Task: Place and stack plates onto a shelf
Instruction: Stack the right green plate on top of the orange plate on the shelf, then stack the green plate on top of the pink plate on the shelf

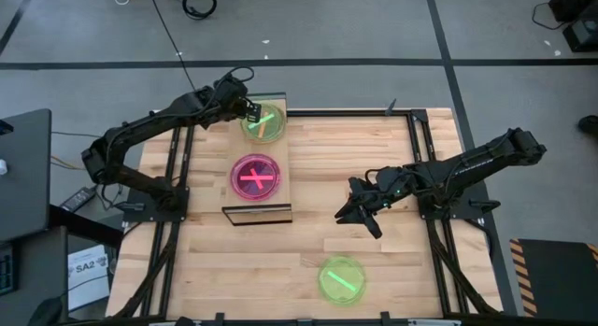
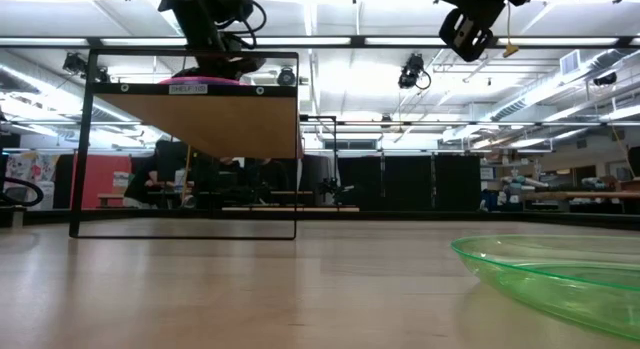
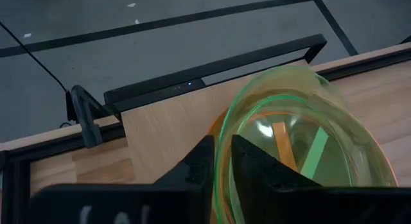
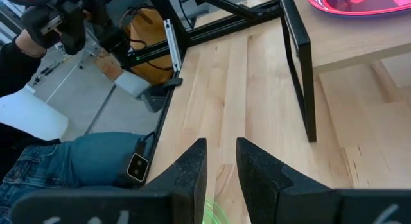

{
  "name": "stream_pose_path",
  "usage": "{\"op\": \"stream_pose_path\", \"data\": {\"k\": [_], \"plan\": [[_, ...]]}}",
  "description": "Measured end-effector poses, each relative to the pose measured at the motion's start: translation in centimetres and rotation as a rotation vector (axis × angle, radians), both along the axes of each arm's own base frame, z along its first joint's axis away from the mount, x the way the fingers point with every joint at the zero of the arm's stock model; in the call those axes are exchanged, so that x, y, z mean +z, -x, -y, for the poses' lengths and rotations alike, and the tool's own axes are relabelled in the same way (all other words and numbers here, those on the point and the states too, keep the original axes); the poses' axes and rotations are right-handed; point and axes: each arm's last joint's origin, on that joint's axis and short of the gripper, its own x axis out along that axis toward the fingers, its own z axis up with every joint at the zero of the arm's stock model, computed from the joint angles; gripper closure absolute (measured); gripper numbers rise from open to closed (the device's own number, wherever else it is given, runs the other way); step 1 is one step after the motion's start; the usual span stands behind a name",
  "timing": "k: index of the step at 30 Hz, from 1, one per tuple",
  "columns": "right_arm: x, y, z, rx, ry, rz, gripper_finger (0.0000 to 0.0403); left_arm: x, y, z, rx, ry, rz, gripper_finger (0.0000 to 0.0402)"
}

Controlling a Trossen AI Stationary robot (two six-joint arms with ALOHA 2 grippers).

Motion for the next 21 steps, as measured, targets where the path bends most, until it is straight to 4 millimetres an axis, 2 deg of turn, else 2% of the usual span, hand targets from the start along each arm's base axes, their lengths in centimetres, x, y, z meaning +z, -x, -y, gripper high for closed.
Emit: {"op": "stream_pose_path", "data": {"k": [13, 21], "plan": [[0.01, 0.01, 0.0, 0.0, 0.0, 0.0, 0.0313, 0.01, 0.01, 0.01, -0.001, 0.0, -0.001, 0.025], [0.01, 0.02, -0.03, -0.021, -0.052, -0.021, 0.0313, 0.06, -0.3, 0.36, -0.034, 0.01, 0.015, 0.0235]]}}
